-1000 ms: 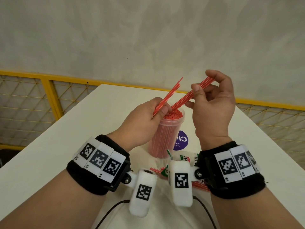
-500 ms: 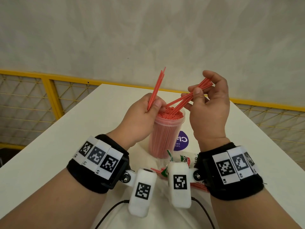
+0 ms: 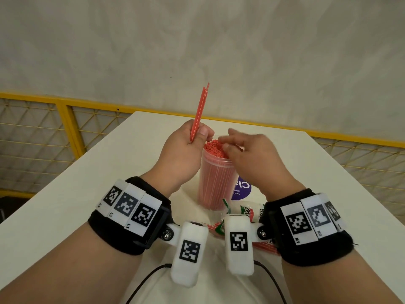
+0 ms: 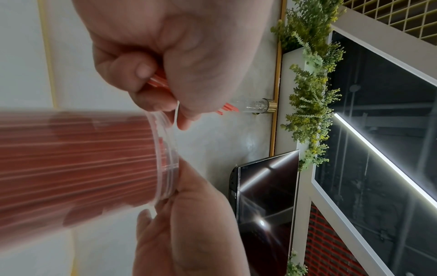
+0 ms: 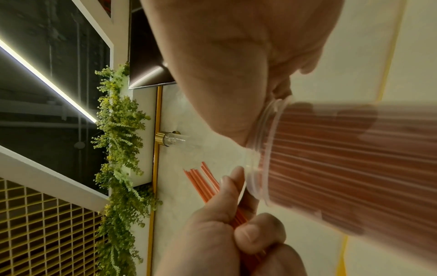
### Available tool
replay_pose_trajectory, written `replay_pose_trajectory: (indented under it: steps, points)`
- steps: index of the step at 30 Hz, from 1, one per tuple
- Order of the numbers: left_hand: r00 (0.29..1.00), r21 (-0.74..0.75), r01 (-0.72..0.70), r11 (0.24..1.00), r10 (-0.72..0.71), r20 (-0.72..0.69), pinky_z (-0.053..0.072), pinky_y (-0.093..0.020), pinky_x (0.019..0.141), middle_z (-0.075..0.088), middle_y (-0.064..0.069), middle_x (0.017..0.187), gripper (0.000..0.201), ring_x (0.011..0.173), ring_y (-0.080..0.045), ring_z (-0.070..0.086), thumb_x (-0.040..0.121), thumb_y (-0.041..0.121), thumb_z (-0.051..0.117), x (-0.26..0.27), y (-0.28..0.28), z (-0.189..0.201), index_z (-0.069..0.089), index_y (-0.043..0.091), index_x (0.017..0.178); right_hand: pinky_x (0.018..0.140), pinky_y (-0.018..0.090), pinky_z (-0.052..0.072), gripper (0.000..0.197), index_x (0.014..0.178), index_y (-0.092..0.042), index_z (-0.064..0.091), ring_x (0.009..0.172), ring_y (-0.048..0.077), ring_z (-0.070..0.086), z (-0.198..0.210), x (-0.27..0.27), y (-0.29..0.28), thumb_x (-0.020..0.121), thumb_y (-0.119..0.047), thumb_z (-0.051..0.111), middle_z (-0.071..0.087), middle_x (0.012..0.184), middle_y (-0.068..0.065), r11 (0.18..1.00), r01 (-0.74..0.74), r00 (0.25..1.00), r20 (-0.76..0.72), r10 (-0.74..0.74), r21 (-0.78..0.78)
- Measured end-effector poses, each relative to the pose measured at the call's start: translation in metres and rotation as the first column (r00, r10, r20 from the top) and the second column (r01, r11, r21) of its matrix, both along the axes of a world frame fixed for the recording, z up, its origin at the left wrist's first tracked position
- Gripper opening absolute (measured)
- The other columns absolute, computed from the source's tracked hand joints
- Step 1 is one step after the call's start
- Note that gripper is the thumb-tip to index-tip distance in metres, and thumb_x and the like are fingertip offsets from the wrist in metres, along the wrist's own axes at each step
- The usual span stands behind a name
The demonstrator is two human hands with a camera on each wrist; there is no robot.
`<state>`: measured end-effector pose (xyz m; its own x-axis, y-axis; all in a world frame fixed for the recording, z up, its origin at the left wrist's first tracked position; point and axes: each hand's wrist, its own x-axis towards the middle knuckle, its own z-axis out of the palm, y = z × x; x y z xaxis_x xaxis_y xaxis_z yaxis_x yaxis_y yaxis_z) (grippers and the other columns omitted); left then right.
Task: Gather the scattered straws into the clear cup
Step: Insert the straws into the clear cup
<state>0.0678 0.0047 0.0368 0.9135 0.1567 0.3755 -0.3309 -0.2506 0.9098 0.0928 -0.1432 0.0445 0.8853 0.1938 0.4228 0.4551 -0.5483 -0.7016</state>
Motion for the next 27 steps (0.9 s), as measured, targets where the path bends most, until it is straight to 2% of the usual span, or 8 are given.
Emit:
replay_pose_trajectory:
  steps: [2,5,9,14,17,19,22,27]
  points:
    - [1.000,-0.006,0.004,1.000,-0.004,-0.010,0.037,-0.020,0.058,0.065,0.011,0.093,0.022,0.050,0.008,0.050,0.103,0.030,0.042,0.000,0.001,0.000,0.059,0.030,0.089,0.105,0.022,0.035,0.026,0.114,-0.023,0.071,0.126,0.008,0.051,-0.001,0.001,0.000,0.093,-0.019,0.056,0.057,0.136,-0.003,0.999,0.009,0.998,-0.061,-0.006,0.042]
    - [0.999,-0.004,0.016,1.000,-0.016,-0.033,0.036,-0.022,0.058,0.067,0.008,0.095,0.021,0.050,0.007,0.050,0.102,0.032,0.044,0.000,0.002,-0.001,0.060,0.030,0.089,0.102,0.027,0.043,0.019,0.091,-0.031,0.076,0.113,0.003,0.058,0.004,0.001,-0.002,0.087,-0.024,0.059,0.066,0.121,-0.013,0.961,0.105,0.994,-0.006,-0.107,0.255]
    - [0.997,-0.053,0.019,0.998,-0.023,-0.077,0.036,-0.020,0.055,0.067,0.010,0.093,0.019,0.049,0.008,0.051,0.101,0.034,0.046,0.000,0.001,0.000,0.061,0.030,0.090,0.088,0.033,0.047,0.014,0.079,-0.024,0.076,0.091,-0.002,0.060,0.003,0.001,-0.004,0.079,-0.025,0.062,0.066,0.107,-0.023,0.983,0.067,0.988,-0.149,-0.041,0.170]
    - [0.988,-0.169,0.019,0.986,-0.045,-0.151,0.033,-0.020,0.046,0.069,0.007,0.093,0.014,0.042,0.001,0.045,0.098,0.042,0.051,-0.002,0.002,0.005,0.059,0.030,0.096,0.085,0.031,0.049,0.016,0.075,-0.034,0.072,0.083,-0.008,0.056,0.003,0.005,-0.006,0.081,-0.023,0.064,0.064,0.079,-0.028,0.974,0.101,0.993,-0.077,-0.087,0.205]
    - [0.975,-0.302,0.048,0.952,-0.111,-0.194,0.028,-0.017,0.037,0.070,0.003,0.091,0.021,0.039,-0.004,0.036,0.100,0.039,0.049,-0.004,0.003,0.009,0.060,0.022,0.098,0.070,0.015,0.042,0.014,0.074,-0.026,0.076,0.070,-0.023,0.052,0.002,0.005,-0.007,0.082,-0.022,0.064,0.057,0.067,-0.041,0.992,0.052,0.993,-0.116,-0.039,0.113]
    - [0.962,-0.369,0.100,0.924,-0.184,-0.200,0.025,-0.017,0.034,0.071,0.003,0.081,0.026,0.040,-0.007,0.033,0.100,0.037,0.049,-0.006,0.005,0.012,0.063,0.017,0.094,0.073,0.008,0.041,0.017,0.077,-0.032,0.076,0.080,-0.022,0.053,0.004,0.003,-0.006,0.083,-0.021,0.063,0.060,0.075,-0.039,0.990,0.065,0.996,-0.067,-0.058,0.121]
    - [0.941,-0.366,0.182,0.913,-0.269,-0.203,0.024,-0.015,0.034,0.066,0.002,0.069,0.029,0.040,-0.006,0.036,0.098,0.037,0.053,-0.009,0.007,0.013,0.068,0.015,0.087,0.090,0.024,0.048,0.016,0.089,-0.040,0.070,0.100,-0.003,0.060,0.011,-0.004,-0.003,0.084,-0.025,0.066,0.068,0.099,-0.021,0.968,0.074,0.997,0.018,-0.081,0.240]
    - [0.886,-0.365,0.321,0.874,-0.413,-0.211,0.024,-0.012,0.034,0.062,0.000,0.063,0.033,0.041,-0.007,0.041,0.091,0.043,0.056,-0.013,0.008,0.016,0.071,0.014,0.085,0.074,0.027,0.055,0.024,0.107,-0.035,0.063,0.078,0.004,0.067,0.023,-0.017,-0.001,0.087,-0.026,0.070,0.073,0.086,-0.009,0.887,-0.019,0.997,0.080,-0.020,0.461]
